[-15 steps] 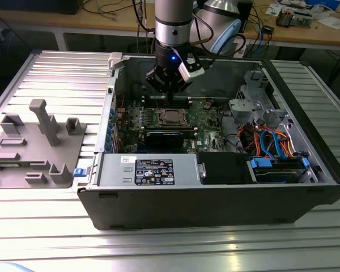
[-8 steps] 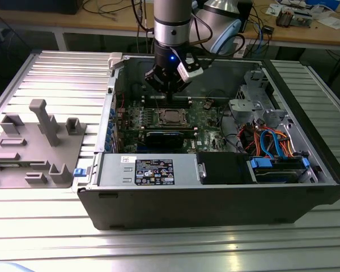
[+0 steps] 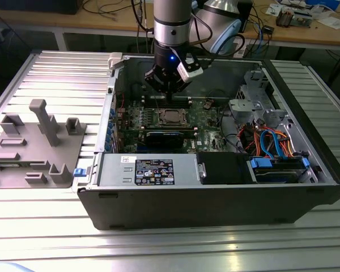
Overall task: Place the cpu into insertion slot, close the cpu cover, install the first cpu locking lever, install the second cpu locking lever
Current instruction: 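Install the first cpu locking lever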
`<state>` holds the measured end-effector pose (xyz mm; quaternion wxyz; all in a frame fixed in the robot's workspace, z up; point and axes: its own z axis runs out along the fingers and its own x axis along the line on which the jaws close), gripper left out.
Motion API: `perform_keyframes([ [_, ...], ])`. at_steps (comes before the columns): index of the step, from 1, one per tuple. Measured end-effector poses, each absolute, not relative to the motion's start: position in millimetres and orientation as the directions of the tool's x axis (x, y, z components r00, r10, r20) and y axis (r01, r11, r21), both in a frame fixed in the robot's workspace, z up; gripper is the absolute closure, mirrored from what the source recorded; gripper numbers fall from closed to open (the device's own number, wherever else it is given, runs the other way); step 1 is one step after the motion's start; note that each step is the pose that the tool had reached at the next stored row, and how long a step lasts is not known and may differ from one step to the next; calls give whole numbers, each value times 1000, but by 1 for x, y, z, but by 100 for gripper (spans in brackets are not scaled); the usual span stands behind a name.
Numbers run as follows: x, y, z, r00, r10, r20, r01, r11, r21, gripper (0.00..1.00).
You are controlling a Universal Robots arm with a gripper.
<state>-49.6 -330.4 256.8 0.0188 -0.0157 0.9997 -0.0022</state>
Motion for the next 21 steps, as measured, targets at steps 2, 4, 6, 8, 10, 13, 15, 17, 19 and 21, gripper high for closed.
perform_keyframes([
  [2,-50,-330,257,-999,-31,-37,-31,1000,-5,89],
  [4,-52,-330,257,-999,-31,-37,-31,1000,-5,89],
  [6,-54,-330,257,-999,-31,-37,-31,999,-5,89],
  [8,-56,-330,257,-999,-31,-37,-31,999,-5,89],
  [10,-56,-330,257,-999,-32,-37,-31,999,-5,89],
  [13,-56,-330,257,-999,-31,-37,-31,1000,-5,89],
  [15,-58,-330,257,-999,-31,-37,-31,999,-5,89],
  [17,-61,-330,257,-999,-31,-37,-31,999,-5,89],
  [19,-63,-330,257,-999,-31,-37,-31,999,-5,89],
  [21,-63,-330,257,-999,-32,-37,-31,999,-5,89],
])
